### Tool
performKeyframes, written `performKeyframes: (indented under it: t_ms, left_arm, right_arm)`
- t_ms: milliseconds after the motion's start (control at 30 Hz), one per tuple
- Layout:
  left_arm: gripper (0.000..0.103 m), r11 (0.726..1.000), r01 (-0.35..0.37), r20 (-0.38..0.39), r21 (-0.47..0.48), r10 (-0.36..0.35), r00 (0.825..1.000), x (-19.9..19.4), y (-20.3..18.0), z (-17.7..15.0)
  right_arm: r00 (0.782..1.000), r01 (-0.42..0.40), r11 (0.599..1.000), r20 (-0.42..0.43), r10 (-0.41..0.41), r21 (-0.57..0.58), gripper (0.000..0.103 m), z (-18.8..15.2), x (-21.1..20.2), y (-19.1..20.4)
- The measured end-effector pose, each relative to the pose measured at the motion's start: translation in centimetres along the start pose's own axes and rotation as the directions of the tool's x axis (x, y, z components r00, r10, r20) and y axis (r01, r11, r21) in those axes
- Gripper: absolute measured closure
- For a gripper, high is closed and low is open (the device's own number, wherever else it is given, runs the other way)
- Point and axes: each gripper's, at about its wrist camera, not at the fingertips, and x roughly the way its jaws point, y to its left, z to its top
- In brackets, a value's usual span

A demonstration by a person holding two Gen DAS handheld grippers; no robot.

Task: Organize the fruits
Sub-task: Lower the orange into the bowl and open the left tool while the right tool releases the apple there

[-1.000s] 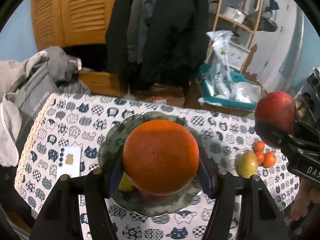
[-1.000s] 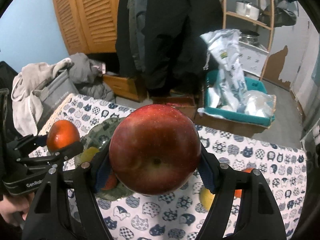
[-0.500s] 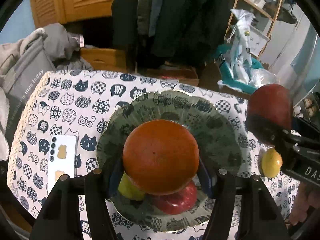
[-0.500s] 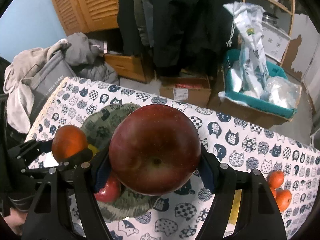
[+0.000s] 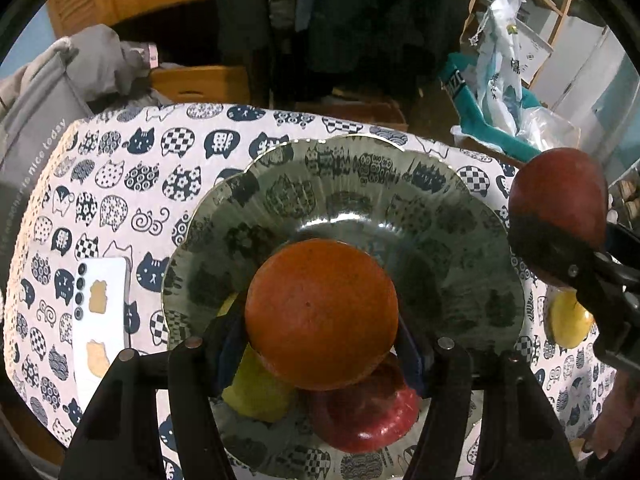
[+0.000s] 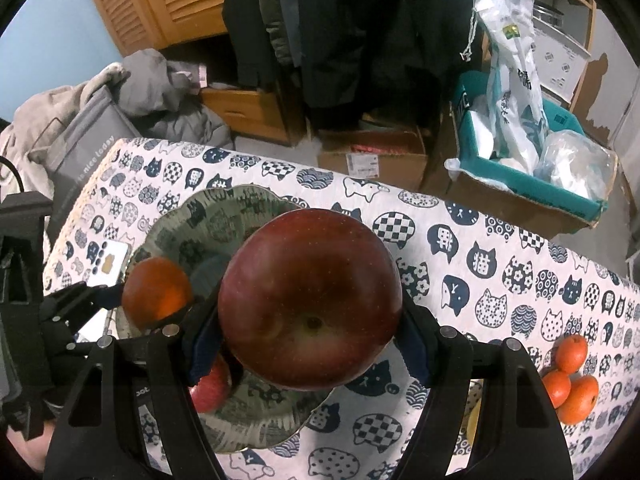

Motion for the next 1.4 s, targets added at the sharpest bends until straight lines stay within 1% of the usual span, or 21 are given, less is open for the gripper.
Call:
performKeyframes:
  t_ms: [500, 600, 633, 733, 933, 1133, 1233, 1400]
  left_arm:
    - [0.034, 1.0, 0.009, -0.039, 0.024, -0.008, 0.999, 1.9, -0.3, 0.5]
    - [0.03, 1.0, 0.017, -0.038, 0.014, -0.016, 0.999, 1.8, -0.2, 0.6]
    - [0.027, 1.0, 0.018, -0.036, 0.012, -0.017, 0.999, 1.8, -0.2, 0.7]
    - [0.026, 1.0, 0.016, -0.037, 0.003, -0.016, 0.999, 1.5, 0.1, 0.6]
    - [0.026, 0.998, 0.021, -0.007, -0.059, -0.021, 1.0, -0.5, 1.9, 0.3]
    - [0.026, 0.99, 0.0, 0.007, -0.139, 0.001, 1.0, -2.6, 4.8, -1.0]
    - [0.026, 0.985, -0.013, 0.01, -0.17, 0.015, 1.0, -3.1, 6.2, -1.7]
    - [0.026, 0.981, -0.034, 0.006, -0.189, 0.036, 0.999, -3.2, 7.6, -2.5]
  right_arm:
    - [1.0, -0.002, 1.0, -0.007, 0.002, 0.023, 0.028, 0.0, 0.1, -0.3]
    - [1.0, 0.0, 1.0, -0.009, 0.001, 0.028, 0.028, 0.0, 0.1, -0.3]
    - [1.0, -0.001, 1.0, -0.01, 0.001, 0.031, 0.028, 0.0, 0.1, -0.4]
    - [1.0, -0.004, 0.999, -0.011, 0.005, 0.043, 0.028, 0.0, 0.1, -0.4]
    - [1.0, -0.015, 0.999, -0.026, 0.016, 0.028, 0.028, 0.0, 0.6, 0.3]
    - [0.997, -0.022, 1.0, -0.072, 0.021, -0.013, 0.028, -0.6, 2.3, 1.9]
    - [0.995, -0.03, 0.999, -0.099, 0.027, -0.029, 0.028, -1.0, 3.3, 2.9]
    - [0.99, -0.036, 0.998, -0.14, 0.029, -0.046, 0.028, -1.4, 4.9, 4.4]
